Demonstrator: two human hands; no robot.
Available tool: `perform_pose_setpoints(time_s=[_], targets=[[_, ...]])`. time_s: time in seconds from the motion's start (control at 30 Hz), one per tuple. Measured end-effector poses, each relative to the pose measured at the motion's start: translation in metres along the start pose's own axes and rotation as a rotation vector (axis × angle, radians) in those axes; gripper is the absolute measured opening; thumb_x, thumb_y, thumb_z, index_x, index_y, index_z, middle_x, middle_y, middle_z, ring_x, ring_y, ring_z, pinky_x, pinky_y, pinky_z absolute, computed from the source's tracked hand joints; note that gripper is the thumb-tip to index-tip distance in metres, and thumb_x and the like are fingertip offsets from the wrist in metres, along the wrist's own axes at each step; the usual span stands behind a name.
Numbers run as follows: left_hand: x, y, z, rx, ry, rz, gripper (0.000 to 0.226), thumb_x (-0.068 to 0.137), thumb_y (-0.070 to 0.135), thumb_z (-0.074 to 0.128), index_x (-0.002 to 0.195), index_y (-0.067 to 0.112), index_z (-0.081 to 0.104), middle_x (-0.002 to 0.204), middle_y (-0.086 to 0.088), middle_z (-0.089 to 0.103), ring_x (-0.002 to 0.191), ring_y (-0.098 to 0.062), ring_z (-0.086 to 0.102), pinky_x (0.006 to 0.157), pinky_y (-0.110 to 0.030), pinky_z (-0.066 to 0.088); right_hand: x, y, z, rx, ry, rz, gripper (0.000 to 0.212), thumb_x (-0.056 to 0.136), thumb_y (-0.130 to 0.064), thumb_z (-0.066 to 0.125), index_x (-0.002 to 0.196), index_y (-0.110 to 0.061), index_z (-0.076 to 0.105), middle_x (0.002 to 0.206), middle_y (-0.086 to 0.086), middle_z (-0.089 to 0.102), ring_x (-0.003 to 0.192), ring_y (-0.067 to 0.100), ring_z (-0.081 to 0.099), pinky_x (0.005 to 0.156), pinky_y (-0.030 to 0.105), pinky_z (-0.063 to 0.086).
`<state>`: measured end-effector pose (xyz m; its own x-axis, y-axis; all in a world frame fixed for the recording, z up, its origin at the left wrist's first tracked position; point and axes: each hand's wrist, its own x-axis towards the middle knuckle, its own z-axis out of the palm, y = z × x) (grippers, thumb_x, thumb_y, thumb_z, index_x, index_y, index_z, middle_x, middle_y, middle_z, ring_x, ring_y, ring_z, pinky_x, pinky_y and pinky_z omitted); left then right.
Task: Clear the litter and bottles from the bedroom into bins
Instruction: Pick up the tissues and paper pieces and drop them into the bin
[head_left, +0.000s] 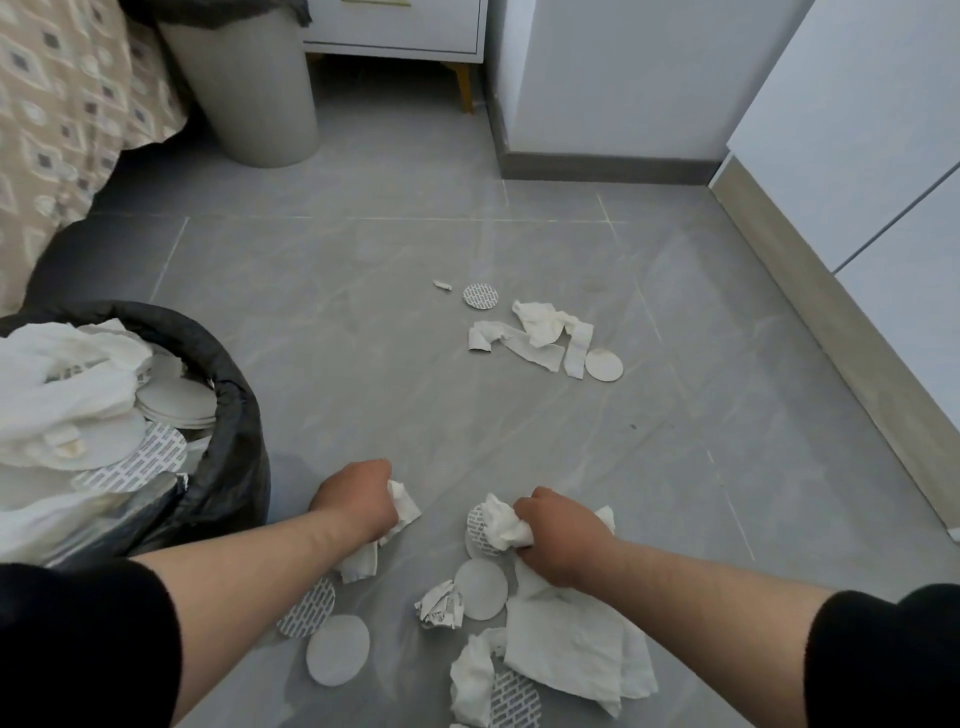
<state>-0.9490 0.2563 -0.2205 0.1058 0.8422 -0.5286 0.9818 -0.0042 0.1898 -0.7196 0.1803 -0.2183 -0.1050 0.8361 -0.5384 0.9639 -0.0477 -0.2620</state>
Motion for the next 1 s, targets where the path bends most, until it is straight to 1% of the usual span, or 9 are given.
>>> perform_pose_setpoints(time_s=[0.07, 0.17, 0.23, 0.4, 0.47, 0.6, 0.73, 0.9, 1.0], targets=[[-0.002, 0.002, 0.002, 0.031, -0.021, 0.022, 0.011, 0.073, 0.015, 0.058, 0.081, 0.02, 0.051, 0.105, -0.003, 0.064, 0.1, -0.026, 0.061, 0.068, -0.024, 0.04, 0.001, 0.003, -0.001, 0.019, 0.003, 0.0, 0.018, 0.085, -0.021, 0.054, 0.101, -0.013, 0.054, 0.083, -0.005, 0.043, 0.094, 0.025, 0.057, 0.075, 0.032, 0.04], [-0.005, 0.004, 0.0, 0.047, -0.027, 0.055, 0.007, 0.074, 0.016, 0.056, 0.073, 0.019, 0.049, 0.101, -0.002, 0.065, 0.096, -0.025, 0.062, 0.066, -0.025, 0.04, 0.0, 0.007, -0.003, 0.065, 0.032, 0.003, 0.024, 0.084, -0.02, 0.055, 0.106, -0.012, 0.054, 0.102, 0.007, 0.06, 0.098, 0.029, 0.059, 0.078, 0.035, 0.044], [-0.005, 0.004, -0.003, 0.038, -0.016, 0.065, 0.013, 0.074, 0.016, 0.055, 0.068, 0.018, 0.044, 0.095, -0.002, 0.063, 0.093, -0.026, 0.062, 0.064, -0.025, 0.037, -0.002, 0.008, -0.004, 0.081, 0.066, 0.007, 0.035, 0.084, -0.025, 0.06, 0.116, -0.014, 0.052, 0.115, 0.008, 0.054, 0.099, 0.029, 0.059, 0.079, 0.034, 0.044], [-0.008, 0.002, -0.009, 0.013, -0.022, 0.085, 0.013, 0.075, 0.014, 0.053, 0.068, 0.019, 0.042, 0.09, -0.002, 0.058, 0.085, -0.025, 0.057, 0.063, -0.026, 0.036, -0.015, 0.011, -0.005, 0.122, -0.026, -0.001, 0.099, 0.059, -0.052, 0.079, 0.14, -0.024, 0.031, 0.134, -0.001, 0.027, 0.117, 0.023, 0.049, 0.098, 0.03, 0.043], [-0.009, 0.001, -0.008, 0.024, -0.065, 0.109, 0.007, 0.077, 0.015, 0.051, 0.077, 0.021, 0.047, 0.098, -0.003, 0.058, 0.09, -0.024, 0.058, 0.067, -0.026, 0.04, -0.017, 0.014, -0.006, 0.035, -0.083, -0.033, 0.107, 0.057, -0.049, 0.081, 0.144, -0.024, 0.024, 0.138, 0.0, 0.023, 0.124, 0.024, 0.043, 0.103, 0.031, 0.041], [-0.011, 0.0, 0.0, 0.039, -0.113, 0.133, 0.017, 0.081, 0.019, 0.051, 0.096, 0.018, 0.044, 0.117, -0.01, 0.042, 0.103, -0.031, 0.055, 0.083, -0.032, 0.045, -0.015, 0.016, -0.008, -0.135, -0.086, -0.067, 0.089, 0.065, -0.041, 0.081, 0.137, -0.017, 0.034, 0.131, 0.005, 0.037, 0.121, 0.025, 0.042, 0.102, 0.034, 0.041], [-0.017, 0.0, 0.007, 0.162, -0.073, 0.181, 0.043, 0.078, 0.026, 0.064, 0.113, 0.015, 0.042, 0.12, -0.009, 0.034, 0.107, -0.03, 0.049, 0.083, -0.032, 0.044, -0.017, 0.019, -0.002, -0.183, -0.051, -0.064, 0.072, 0.067, -0.044, 0.077, 0.124, -0.016, 0.044, 0.123, 0.006, 0.042, 0.115, 0.025, 0.043, 0.097, 0.032, 0.04], [-0.02, 0.004, 0.011, 0.196, -0.076, 0.189, 0.033, 0.082, 0.014, 0.054, 0.113, 0.016, 0.044, 0.12, -0.01, 0.045, 0.109, -0.031, 0.052, 0.08, -0.032, 0.041, -0.018, 0.02, -0.004, -0.163, -0.015, -0.018, 0.057, 0.069, -0.046, 0.075, 0.108, -0.018, 0.045, 0.115, 0.004, 0.053, 0.107, 0.024, 0.049, 0.081, 0.03, 0.038], [-0.02, 0.005, 0.012, 0.2, -0.099, 0.207, 0.021, 0.08, 0.009, 0.049, 0.099, 0.019, 0.049, 0.115, -0.008, 0.057, 0.106, -0.029, 0.058, 0.074, -0.029, 0.041, -0.02, 0.017, -0.004, -0.121, -0.058, 0.023, 0.054, 0.071, -0.046, 0.073, 0.108, -0.02, 0.044, 0.109, 0.004, 0.062, 0.101, 0.025, 0.058, 0.072, 0.031, 0.038]])
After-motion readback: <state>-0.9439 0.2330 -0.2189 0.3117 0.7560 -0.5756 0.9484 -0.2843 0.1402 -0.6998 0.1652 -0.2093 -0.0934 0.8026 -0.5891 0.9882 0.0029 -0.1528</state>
